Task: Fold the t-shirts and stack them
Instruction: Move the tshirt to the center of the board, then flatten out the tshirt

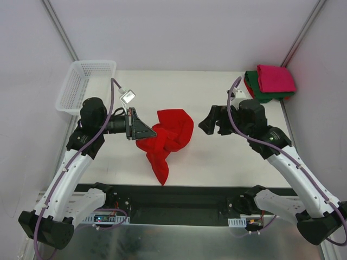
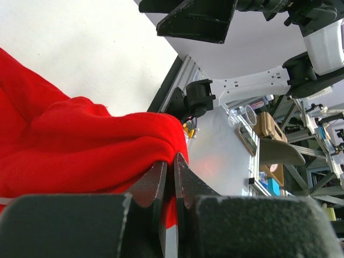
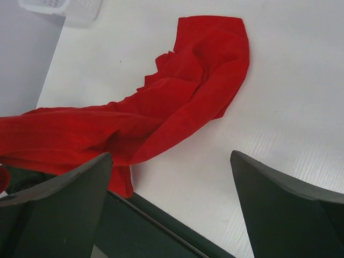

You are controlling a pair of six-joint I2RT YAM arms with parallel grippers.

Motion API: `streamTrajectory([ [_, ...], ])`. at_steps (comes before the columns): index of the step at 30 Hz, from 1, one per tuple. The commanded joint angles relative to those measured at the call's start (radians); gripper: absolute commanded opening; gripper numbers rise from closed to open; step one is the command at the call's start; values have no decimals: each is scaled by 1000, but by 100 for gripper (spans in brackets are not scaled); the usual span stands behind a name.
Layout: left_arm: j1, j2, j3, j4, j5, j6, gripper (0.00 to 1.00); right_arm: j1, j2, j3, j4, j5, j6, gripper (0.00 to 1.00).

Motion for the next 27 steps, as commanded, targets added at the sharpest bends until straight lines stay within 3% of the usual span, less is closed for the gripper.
streamTrajectory([
  [1,-12,8,57,32,58,24,0,28,-7,-1,20,-129,-22,96],
  [13,-27,42,68,61,79,18,0,83,-131,-124,357,-436,54,96],
  [19,-29,28,113,73,109,-13,0,143,-110,-170,416,-443,-3,98],
  [27,-29,-13,197,73,161,-76,0,180,-50,-213,419,-321,-72,99],
])
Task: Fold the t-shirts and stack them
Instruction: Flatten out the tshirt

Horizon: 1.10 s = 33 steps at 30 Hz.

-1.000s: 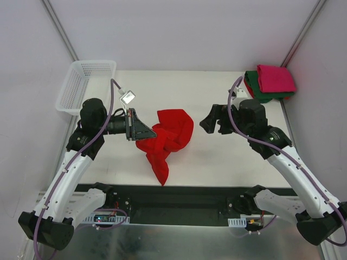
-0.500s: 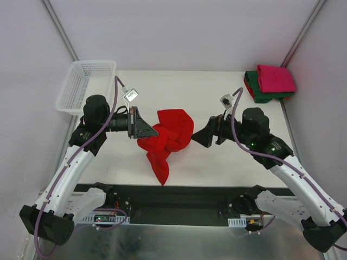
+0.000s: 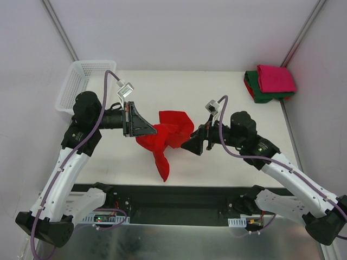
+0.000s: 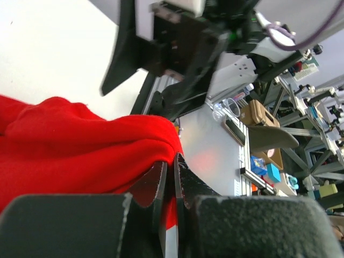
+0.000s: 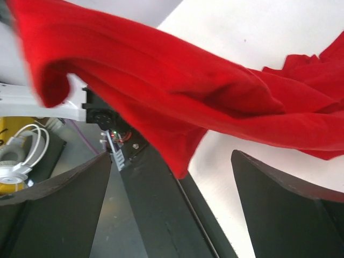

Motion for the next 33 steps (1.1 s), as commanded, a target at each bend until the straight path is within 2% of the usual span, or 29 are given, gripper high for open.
streamTrajectory([
  [1,-9,-54,72,57,81,-49,0,11,17,-12,53,71,-77,99],
  [8,-9,-96,31,59,67,-69,0,11,92,34,49,157,-117,99],
  [14,-9,-110,9,57,61,-72,0,13,149,79,84,192,-52,97],
  [22,-9,-105,2,57,58,-66,0,22,201,74,205,99,12,96],
  [27,-9,-100,2,59,59,-60,0,50,212,91,191,66,-5,97],
  [33,-9,-94,6,57,58,-57,0,88,198,111,86,101,-68,97],
])
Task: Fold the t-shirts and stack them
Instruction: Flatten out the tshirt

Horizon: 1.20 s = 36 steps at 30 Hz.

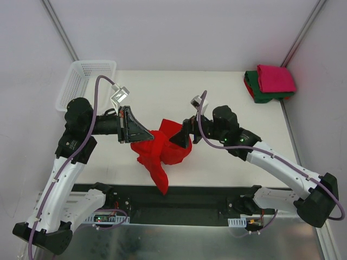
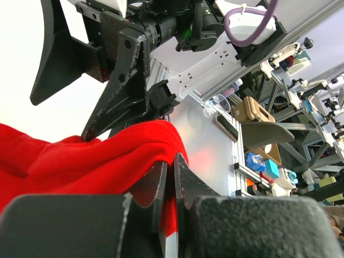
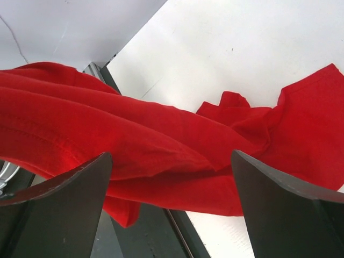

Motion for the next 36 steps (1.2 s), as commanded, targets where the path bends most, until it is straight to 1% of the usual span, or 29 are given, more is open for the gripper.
streamTrajectory([
  [1,-9,-2,7,49,23,-3,0,29,-33,61,-65,18,-55,97],
  [8,-9,8,11,49,18,-2,0,30,-117,56,-221,206,-159,97],
  [11,-9,11,14,49,18,-2,0,32,-148,53,-274,269,-200,98],
  [13,-9,11,15,49,21,-2,0,32,-159,41,-284,277,-239,98],
  [18,-9,12,14,48,23,-2,0,32,-194,-20,-223,224,-321,100],
  [22,-9,14,12,49,25,-6,0,32,-193,-33,-180,161,-371,100],
  [23,-9,14,12,48,25,-8,0,30,-188,-30,-176,118,-381,100],
  [28,-9,11,6,48,21,-12,0,30,-156,-28,-88,-17,-365,100],
  [30,-9,9,6,48,20,-14,0,30,-147,-31,-35,-45,-345,100],
  [36,-9,6,4,49,17,-17,0,30,-89,-19,47,-105,-314,99],
])
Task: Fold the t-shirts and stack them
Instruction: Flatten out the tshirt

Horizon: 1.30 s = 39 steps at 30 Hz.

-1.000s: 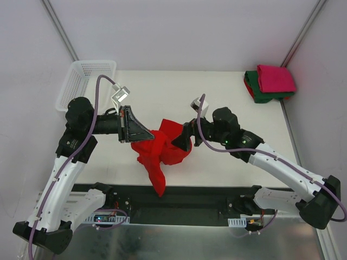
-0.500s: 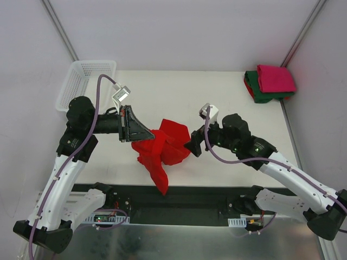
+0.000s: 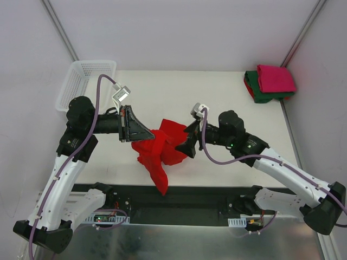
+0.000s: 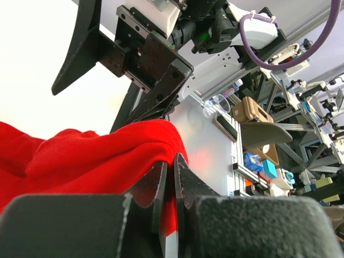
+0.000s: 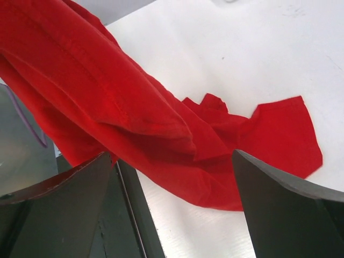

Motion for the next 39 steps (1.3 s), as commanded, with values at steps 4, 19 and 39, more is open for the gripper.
streamTrajectory([
  [4,-9,-14,4,48,17,-20,0,2,65,20,160,-120,37,99],
  [19,-9,-20,-19,49,7,-12,0,13,154,69,202,-191,60,56],
  [39,-9,-20,-37,48,2,2,0,13,-6,124,-54,-19,-46,1],
])
